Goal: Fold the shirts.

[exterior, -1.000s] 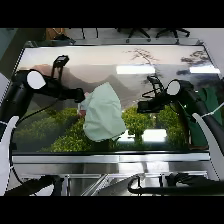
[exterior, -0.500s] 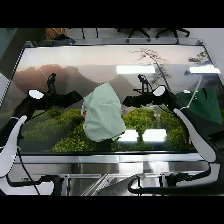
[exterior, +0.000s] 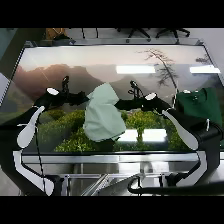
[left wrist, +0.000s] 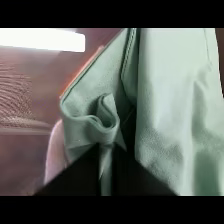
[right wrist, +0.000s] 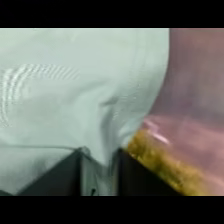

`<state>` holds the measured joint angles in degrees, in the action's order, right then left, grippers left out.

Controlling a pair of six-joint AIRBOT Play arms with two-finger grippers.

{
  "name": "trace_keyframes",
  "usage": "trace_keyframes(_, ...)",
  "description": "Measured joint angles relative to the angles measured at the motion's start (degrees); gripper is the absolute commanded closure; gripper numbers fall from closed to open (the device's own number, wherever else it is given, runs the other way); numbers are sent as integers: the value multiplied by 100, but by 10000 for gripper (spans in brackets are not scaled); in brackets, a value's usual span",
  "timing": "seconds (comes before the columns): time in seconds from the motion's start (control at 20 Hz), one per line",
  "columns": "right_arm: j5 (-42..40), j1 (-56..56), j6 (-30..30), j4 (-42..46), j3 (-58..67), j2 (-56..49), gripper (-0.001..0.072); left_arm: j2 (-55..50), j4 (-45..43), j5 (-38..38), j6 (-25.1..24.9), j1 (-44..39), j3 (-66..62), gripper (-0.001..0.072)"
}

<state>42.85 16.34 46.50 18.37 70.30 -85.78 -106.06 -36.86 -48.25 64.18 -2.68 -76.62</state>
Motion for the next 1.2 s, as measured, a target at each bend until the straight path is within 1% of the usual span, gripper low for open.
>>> trace_keyframes(0.05,-13,7,-181,-201,2,-15,606,-94,11,-96,-4,-4,-105,699)
trace_keyframes(0.1,-9,11,-343,-365,4,-24,692,-151,17,-164,-15,-9,-190,700)
trace_keyframes(0.3,57,-35,-763,-761,28,-42,693,-118,22,-448,-22,17,-501,701)
trace_keyframes(0.5,356,-197,-907,-885,136,118,694,387,-275,-632,-24,94,-651,701)
trace_keyframes(0.65,474,-337,-955,-894,184,444,693,855,-472,-896,-24,234,-684,701)
trace_keyframes(0.95,553,-708,-970,-835,297,1561,694,2129,-667,-1274,-24,748,-704,701)
trace_keyframes(1.2,577,-1228,-1003,-833,846,2933,694,3781,-691,-1517,-26,1349,-944,701)
